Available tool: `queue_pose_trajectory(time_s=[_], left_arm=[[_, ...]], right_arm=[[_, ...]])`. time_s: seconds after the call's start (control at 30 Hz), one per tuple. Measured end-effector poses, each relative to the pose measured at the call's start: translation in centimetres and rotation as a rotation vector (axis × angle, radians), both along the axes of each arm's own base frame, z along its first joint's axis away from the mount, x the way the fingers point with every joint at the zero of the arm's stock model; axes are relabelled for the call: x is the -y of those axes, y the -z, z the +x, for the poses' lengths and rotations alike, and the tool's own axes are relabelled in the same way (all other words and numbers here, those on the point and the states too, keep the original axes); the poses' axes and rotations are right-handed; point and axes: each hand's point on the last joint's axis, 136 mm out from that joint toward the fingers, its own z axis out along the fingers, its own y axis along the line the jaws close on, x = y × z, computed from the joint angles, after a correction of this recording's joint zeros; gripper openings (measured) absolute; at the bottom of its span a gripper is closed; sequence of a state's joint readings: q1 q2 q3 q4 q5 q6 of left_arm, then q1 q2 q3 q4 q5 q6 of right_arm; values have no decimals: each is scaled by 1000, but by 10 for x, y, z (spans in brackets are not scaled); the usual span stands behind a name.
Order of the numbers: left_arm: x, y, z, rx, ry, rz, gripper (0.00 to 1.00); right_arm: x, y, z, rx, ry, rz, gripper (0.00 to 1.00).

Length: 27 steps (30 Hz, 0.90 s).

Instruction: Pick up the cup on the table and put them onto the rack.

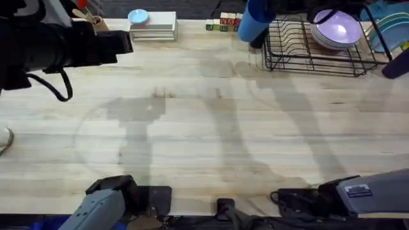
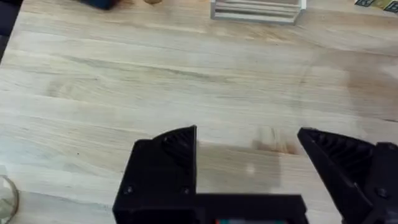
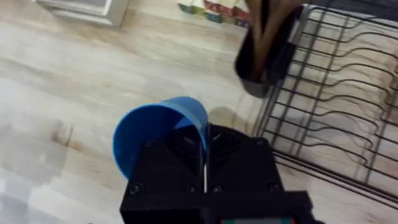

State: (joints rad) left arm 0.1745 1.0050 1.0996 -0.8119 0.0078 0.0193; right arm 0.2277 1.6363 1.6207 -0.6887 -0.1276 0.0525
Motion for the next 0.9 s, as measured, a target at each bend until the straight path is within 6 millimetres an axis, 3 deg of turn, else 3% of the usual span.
queue_pose_trajectory(time_s=[0.37,0.9], left_arm=[[0,0,0,0,0,0,993],[0,0,0,0,0,0,993]], right_arm=[[58,-3,16,18,131,3,30],[114,-37,49,197,254,22,30]])
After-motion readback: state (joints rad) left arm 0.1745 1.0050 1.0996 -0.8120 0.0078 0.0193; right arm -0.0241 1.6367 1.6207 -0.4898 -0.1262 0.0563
